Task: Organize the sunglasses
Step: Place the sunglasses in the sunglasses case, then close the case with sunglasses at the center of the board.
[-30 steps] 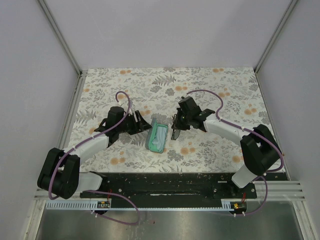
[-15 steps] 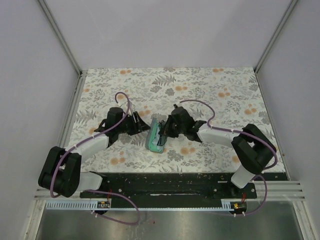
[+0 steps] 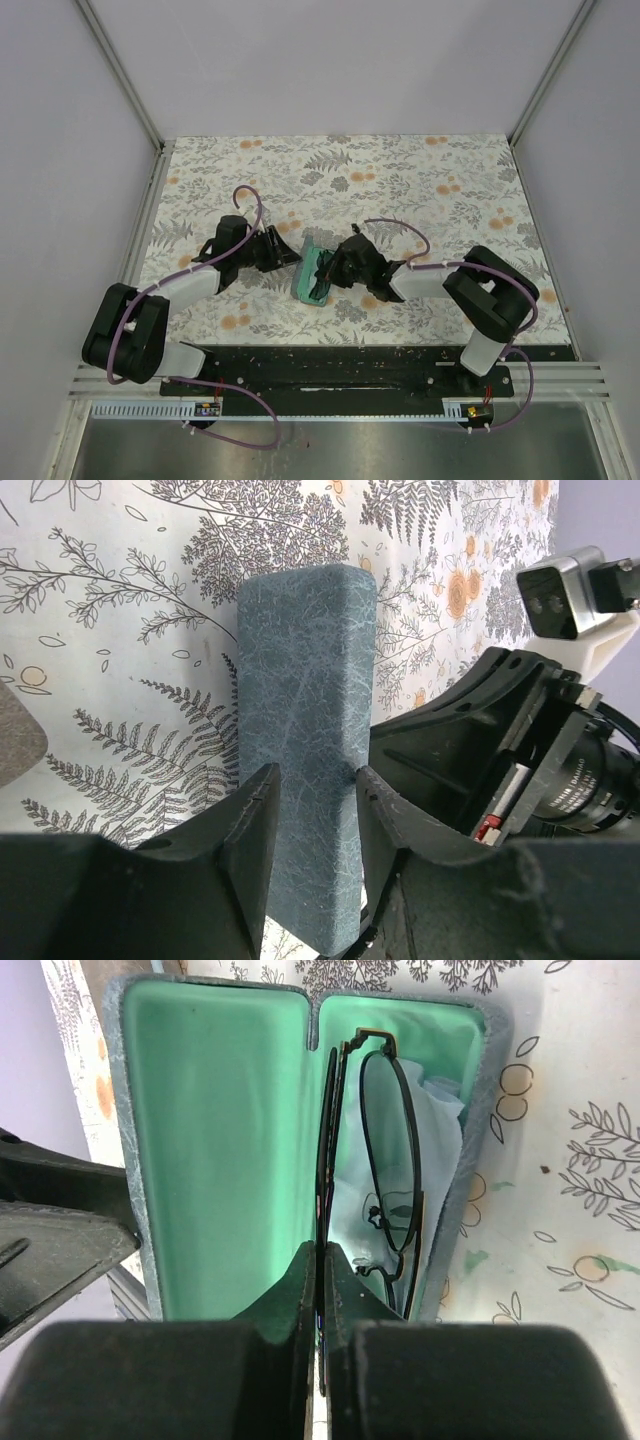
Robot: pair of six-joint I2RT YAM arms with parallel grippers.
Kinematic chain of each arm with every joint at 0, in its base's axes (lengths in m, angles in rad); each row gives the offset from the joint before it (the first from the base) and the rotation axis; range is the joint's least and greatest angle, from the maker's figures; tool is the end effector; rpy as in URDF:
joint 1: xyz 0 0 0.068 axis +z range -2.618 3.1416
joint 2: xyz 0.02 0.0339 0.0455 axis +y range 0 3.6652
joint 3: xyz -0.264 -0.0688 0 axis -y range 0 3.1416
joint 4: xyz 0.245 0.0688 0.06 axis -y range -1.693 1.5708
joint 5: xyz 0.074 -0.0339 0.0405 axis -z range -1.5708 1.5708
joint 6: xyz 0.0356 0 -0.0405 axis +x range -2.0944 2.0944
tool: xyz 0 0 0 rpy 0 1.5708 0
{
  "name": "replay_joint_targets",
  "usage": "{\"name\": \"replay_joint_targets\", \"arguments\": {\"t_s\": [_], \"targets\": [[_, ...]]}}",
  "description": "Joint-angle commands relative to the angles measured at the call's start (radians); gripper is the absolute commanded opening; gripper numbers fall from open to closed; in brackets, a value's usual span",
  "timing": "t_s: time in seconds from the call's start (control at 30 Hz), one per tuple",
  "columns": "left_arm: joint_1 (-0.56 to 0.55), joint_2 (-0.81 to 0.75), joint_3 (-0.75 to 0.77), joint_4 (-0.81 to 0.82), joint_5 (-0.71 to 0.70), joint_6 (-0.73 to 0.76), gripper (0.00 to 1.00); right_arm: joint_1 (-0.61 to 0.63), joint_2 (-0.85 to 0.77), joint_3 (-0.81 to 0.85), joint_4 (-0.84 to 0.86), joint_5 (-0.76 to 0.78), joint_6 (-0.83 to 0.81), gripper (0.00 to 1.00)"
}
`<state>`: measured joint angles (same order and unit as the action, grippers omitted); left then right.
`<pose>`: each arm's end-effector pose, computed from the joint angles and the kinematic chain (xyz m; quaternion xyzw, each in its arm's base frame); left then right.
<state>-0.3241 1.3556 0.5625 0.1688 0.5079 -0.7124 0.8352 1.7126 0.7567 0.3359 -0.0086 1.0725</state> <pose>0.2443 -0.1003 0.1775 -0.0539 0.8675 -0.4128 0.2725 0.2258 0.2500 0.1457 0.1033 0.8831 0.3755 0.2617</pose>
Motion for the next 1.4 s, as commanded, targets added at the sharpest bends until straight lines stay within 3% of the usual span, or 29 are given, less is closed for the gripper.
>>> {"name": "replay_joint_targets", "arguments": {"t_s": [0.0,0.27,0.3,0.37,0.43,0.8,0.87,1.1,1.37], "targets": [[0.005,0.014,-0.007,0.081,0.047,-0.009,0.4,0.01,0.051,-0.02,0.195,0.012,0.027,0.0],[0.005,0.005,-0.021,0.074,0.052,0.001,0.39,0.01,0.124,-0.108,0.408,-0.024,0.076,0.03],[0.003,0.004,-0.023,0.074,0.055,0.002,0.39,0.01,0.124,-0.114,0.413,-0.022,0.079,0.09],[0.003,0.005,-0.024,0.074,0.057,0.002,0.38,0.008,0.111,-0.131,0.414,-0.013,0.08,0.31],[0.003,0.002,-0.024,0.072,0.06,0.002,0.38,0.01,0.081,-0.138,0.378,0.002,0.075,0.39],[0.003,-0.012,-0.007,0.035,0.061,0.027,0.33,0.008,-0.129,-0.053,0.029,0.048,-0.042,0.47],[0.003,-0.013,-0.007,0.031,0.061,0.028,0.31,0.01,-0.151,-0.034,-0.036,0.077,-0.049,0.43],[0.0,-0.039,-0.009,0.014,0.058,0.036,0.24,0.01,-0.125,0.042,-0.193,0.118,-0.083,0.05],[-0.015,-0.052,0.002,-0.015,0.052,0.044,0.23,0.01,-0.01,0.089,-0.228,0.084,-0.069,0.0]]}}
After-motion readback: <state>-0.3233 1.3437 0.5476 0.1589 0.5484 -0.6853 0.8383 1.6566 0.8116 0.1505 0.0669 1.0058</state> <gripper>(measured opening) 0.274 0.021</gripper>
